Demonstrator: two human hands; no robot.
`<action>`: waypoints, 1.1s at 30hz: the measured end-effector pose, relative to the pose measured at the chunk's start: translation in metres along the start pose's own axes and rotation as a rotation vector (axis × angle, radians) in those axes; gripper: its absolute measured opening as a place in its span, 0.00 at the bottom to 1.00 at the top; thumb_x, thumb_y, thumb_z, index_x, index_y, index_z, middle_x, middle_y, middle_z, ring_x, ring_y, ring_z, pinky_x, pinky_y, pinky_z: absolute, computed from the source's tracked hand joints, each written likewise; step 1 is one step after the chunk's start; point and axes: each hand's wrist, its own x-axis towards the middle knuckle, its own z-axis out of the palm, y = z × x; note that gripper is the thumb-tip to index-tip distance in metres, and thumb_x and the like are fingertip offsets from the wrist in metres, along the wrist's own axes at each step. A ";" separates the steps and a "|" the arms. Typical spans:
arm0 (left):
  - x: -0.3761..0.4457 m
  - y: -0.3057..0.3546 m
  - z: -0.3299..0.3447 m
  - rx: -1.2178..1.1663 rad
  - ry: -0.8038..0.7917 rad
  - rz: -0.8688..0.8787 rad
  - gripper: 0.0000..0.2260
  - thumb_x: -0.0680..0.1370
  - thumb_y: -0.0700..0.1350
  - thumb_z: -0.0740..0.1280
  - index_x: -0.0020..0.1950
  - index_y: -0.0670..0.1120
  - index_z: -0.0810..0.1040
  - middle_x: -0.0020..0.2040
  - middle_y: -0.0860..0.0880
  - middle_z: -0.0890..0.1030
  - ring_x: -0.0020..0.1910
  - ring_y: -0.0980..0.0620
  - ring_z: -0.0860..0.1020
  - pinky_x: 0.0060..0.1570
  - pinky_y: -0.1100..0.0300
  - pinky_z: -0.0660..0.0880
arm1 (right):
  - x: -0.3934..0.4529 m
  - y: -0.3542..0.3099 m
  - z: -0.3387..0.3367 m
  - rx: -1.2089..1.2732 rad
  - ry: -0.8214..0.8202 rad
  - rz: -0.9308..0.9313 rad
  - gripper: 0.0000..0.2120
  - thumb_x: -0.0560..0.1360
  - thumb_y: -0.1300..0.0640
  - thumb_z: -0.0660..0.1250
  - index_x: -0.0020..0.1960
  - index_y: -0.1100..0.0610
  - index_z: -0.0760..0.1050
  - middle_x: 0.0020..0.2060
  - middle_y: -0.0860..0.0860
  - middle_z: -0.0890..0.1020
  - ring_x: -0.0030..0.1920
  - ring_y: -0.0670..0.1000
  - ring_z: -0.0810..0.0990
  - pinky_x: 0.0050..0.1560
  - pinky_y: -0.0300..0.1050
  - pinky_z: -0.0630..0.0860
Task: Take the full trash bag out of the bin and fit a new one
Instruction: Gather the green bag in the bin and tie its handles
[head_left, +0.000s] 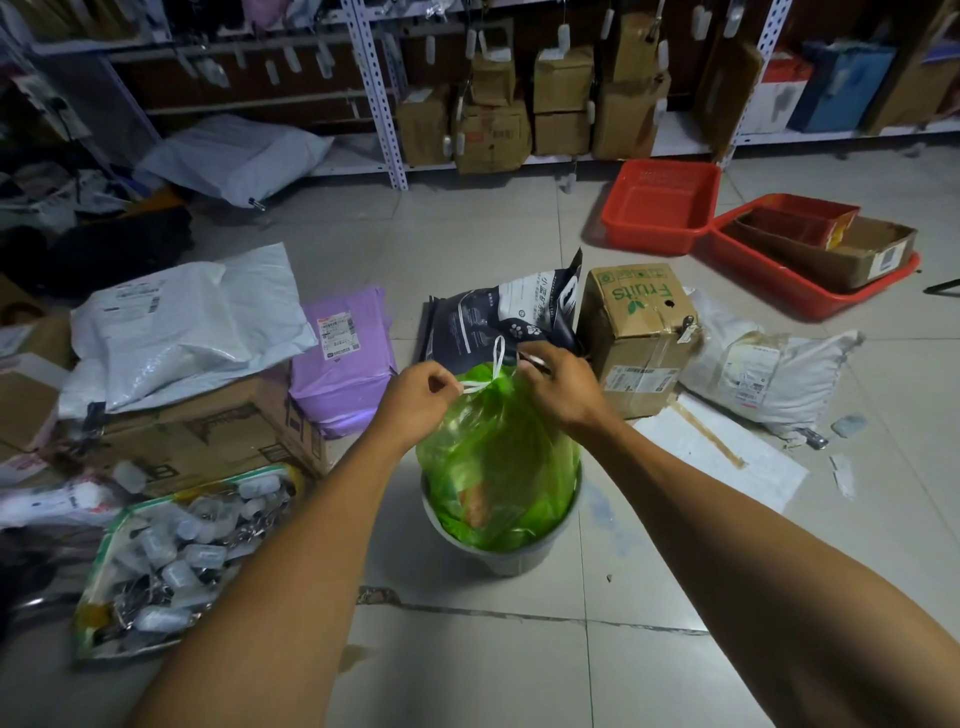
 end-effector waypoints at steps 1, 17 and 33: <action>-0.002 -0.002 0.000 -0.037 0.042 -0.005 0.03 0.76 0.43 0.69 0.45 0.45 0.81 0.44 0.50 0.82 0.46 0.52 0.79 0.48 0.59 0.74 | 0.001 -0.005 0.004 0.000 -0.015 -0.034 0.19 0.78 0.45 0.63 0.67 0.48 0.74 0.63 0.54 0.80 0.60 0.55 0.80 0.62 0.55 0.75; -0.030 -0.051 0.000 0.006 0.003 -0.103 0.07 0.74 0.40 0.69 0.52 0.44 0.81 0.45 0.47 0.83 0.46 0.49 0.80 0.50 0.59 0.74 | 0.006 -0.017 0.020 -0.238 0.049 -0.098 0.17 0.71 0.68 0.64 0.57 0.57 0.78 0.55 0.59 0.81 0.55 0.62 0.79 0.52 0.52 0.76; -0.010 0.003 -0.041 0.179 -0.021 0.023 0.07 0.75 0.41 0.66 0.50 0.48 0.82 0.45 0.49 0.84 0.44 0.50 0.80 0.45 0.57 0.77 | 0.017 -0.054 -0.015 -0.180 0.073 -0.203 0.16 0.71 0.70 0.62 0.54 0.57 0.79 0.51 0.56 0.83 0.52 0.57 0.80 0.49 0.46 0.75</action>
